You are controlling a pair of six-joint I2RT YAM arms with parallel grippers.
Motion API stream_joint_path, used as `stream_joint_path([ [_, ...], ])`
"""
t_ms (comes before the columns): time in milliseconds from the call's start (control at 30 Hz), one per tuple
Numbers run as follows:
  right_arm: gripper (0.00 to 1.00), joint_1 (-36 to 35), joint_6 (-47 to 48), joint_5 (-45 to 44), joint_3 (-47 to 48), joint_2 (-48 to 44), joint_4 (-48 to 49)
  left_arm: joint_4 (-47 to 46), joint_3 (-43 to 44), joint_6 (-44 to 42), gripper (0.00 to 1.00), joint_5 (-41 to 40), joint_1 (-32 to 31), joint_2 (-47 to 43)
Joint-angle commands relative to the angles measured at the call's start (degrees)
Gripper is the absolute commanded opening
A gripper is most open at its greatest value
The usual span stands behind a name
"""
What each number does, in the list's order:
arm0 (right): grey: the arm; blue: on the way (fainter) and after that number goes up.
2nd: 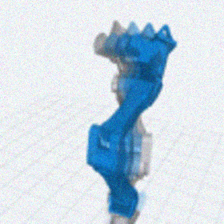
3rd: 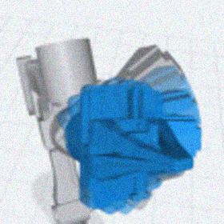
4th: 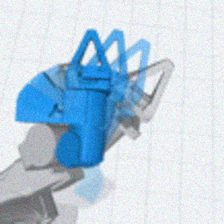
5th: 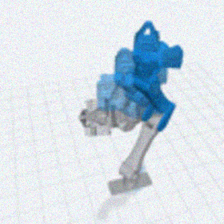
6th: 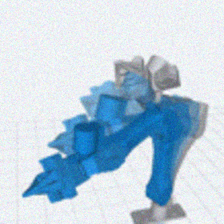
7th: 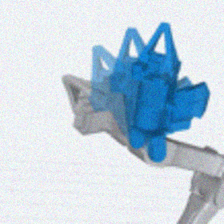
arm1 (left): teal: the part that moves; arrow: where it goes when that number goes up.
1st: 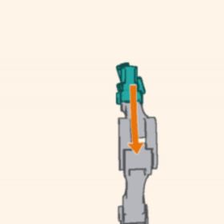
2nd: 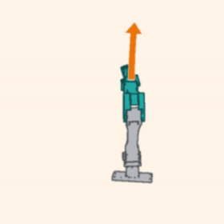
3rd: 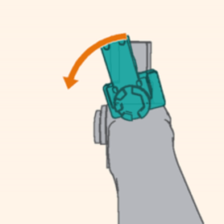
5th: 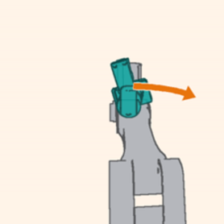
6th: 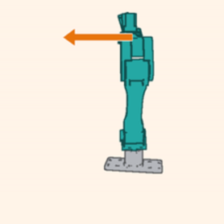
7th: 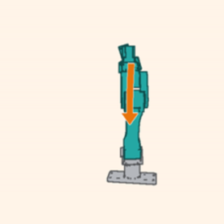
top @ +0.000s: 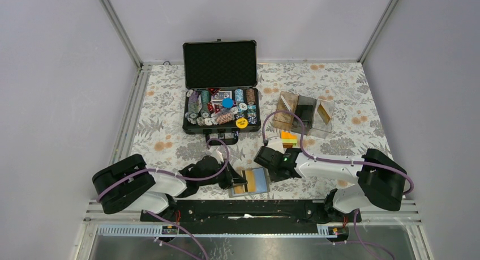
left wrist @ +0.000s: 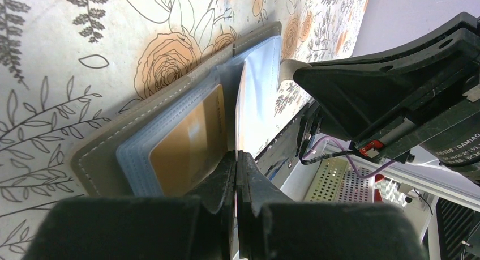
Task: Put the credit cards into the card holder
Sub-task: Insert the credit card into the card holder.
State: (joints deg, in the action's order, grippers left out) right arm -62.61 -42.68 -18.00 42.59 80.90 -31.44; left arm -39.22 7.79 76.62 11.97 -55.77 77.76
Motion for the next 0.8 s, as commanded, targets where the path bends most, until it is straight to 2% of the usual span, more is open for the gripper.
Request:
stream_joint_path([
  [0, 0.0, -0.9, -0.3, -1.7, 2.1, 0.7, -1.3, 0.7, -0.4, 0.4, 0.0, -1.0, -0.4, -2.2],
  [233, 0.0, -0.9, -0.4, -2.5, 2.1, 0.4, -1.9, 5.2, -2.8, 0.3, 0.0, -3.1, -0.4, -7.2],
  [767, 0.0, -1.0, -0.2, -2.8, 2.6, 0.6, -2.2, 0.4, -2.7, 2.0, 0.0, -1.6, -0.6, -3.0],
])
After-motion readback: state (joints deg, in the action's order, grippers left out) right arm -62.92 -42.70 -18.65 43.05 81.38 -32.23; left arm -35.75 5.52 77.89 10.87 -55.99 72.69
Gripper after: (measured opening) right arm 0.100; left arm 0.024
